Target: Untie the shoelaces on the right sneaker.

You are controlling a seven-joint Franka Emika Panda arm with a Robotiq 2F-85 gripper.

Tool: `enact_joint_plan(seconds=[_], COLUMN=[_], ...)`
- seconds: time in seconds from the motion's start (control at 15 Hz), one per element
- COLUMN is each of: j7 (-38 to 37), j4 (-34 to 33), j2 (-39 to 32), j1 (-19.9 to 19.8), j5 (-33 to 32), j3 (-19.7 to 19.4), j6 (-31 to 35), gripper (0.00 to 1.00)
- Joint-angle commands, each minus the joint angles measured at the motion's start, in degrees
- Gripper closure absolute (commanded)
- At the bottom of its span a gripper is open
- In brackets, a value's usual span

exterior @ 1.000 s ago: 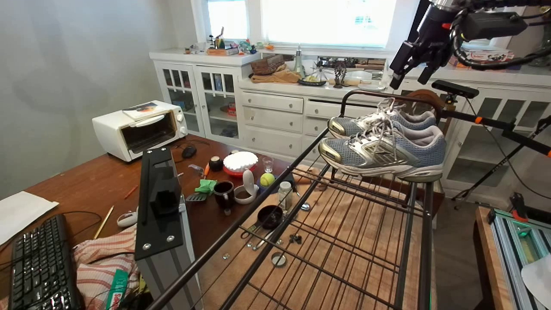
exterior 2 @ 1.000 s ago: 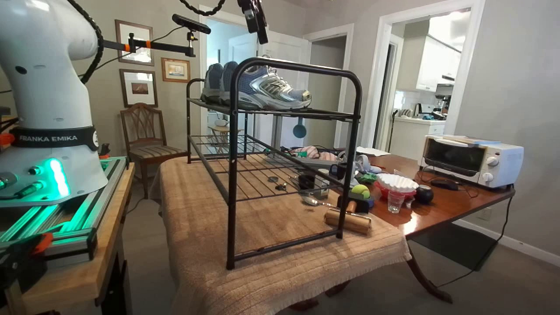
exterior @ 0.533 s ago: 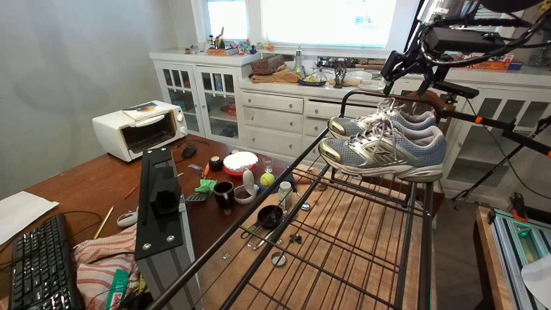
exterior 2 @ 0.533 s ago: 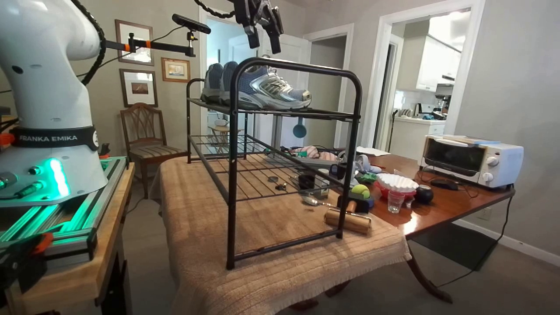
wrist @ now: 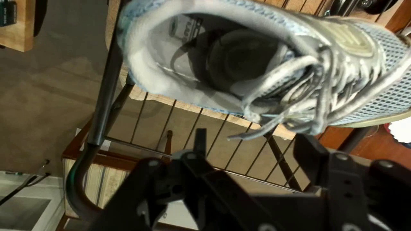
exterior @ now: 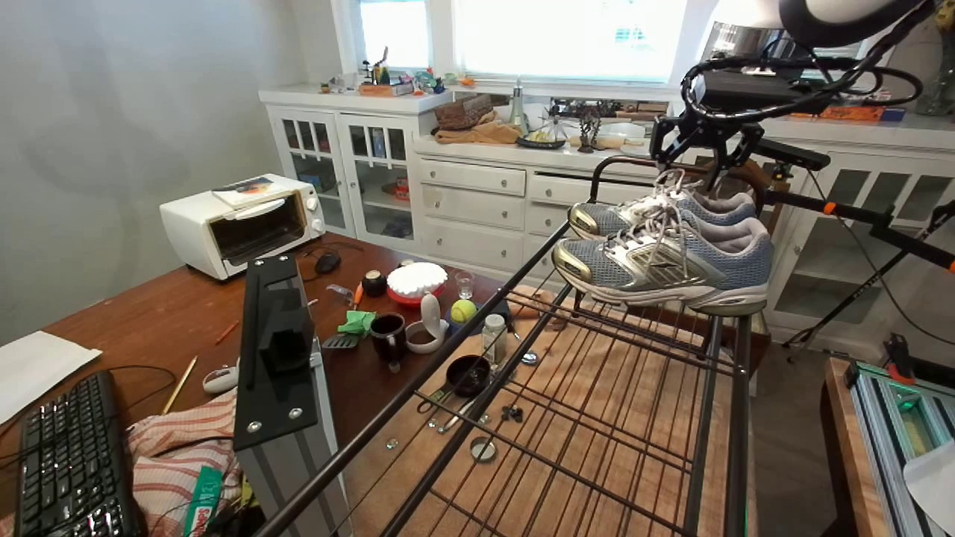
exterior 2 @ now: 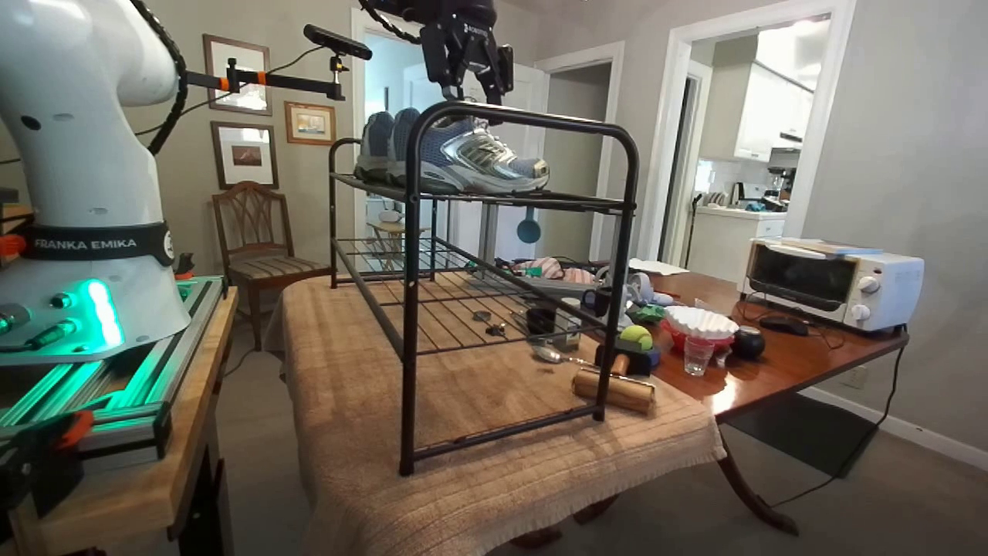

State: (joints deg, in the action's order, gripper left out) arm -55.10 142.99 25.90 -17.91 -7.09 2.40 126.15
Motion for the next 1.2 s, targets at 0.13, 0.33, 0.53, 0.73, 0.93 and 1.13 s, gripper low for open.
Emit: enact_joint_plan(seconds=[0.13,0.33,0.53,0.73,0.93,1.13], j7=[-3.73,-7.75,-11.07,-11.03,-6.99,0.67], j4=[-1.38,-0.88,-0.74,-0.86,-0.29,1.42], j2=[-1.60,0.65,2.41,3.25,4.36,5.82], j1=[0.65,-1.00,-1.95,-1.68,0.70,3.87], j5=[-0.89,-4.63,-6.36,-6.52,-5.12,-3.35], j3=[-1.03,-0.66,-1.38,-2.25,-2.71,-3.61], j6=[0.04,0.35,0.49,0.73,1.98,6.98], gripper=[0.73,0.98,1.00,0.73,0.51,0.29])
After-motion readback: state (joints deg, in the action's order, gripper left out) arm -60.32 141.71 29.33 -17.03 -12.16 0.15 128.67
